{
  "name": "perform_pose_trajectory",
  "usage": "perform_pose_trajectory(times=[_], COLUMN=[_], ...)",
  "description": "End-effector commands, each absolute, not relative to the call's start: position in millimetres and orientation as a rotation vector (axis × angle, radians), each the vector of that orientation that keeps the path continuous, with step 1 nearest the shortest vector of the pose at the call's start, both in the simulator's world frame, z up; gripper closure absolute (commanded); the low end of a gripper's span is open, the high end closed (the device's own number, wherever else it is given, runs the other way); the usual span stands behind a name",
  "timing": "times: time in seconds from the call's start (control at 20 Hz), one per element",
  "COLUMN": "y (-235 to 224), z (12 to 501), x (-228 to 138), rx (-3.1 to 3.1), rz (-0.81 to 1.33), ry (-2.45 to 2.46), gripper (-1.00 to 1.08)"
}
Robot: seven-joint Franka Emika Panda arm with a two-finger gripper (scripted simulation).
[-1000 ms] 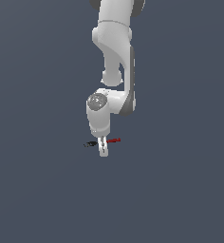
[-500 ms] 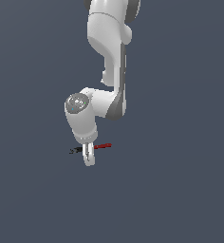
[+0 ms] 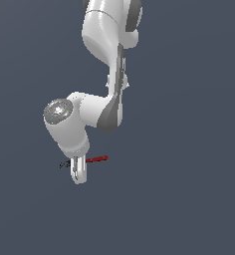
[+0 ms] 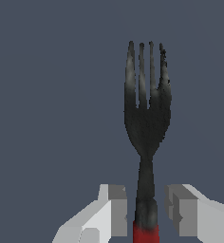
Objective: Pick up the object and move it to a goal position.
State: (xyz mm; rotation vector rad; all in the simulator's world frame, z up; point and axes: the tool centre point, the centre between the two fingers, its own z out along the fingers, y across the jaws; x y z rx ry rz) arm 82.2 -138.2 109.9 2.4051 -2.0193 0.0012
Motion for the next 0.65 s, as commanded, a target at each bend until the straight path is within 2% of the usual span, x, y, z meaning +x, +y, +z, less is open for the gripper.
perform_pose_trajectory(times=[0.0, 0.6], y=[-144, -154], z=[115, 123], x=[89, 103], rx=[2.406, 2.407], rz=[0.0, 0.0], ry=[-2.018, -2.019], gripper=[1.08, 1.08])
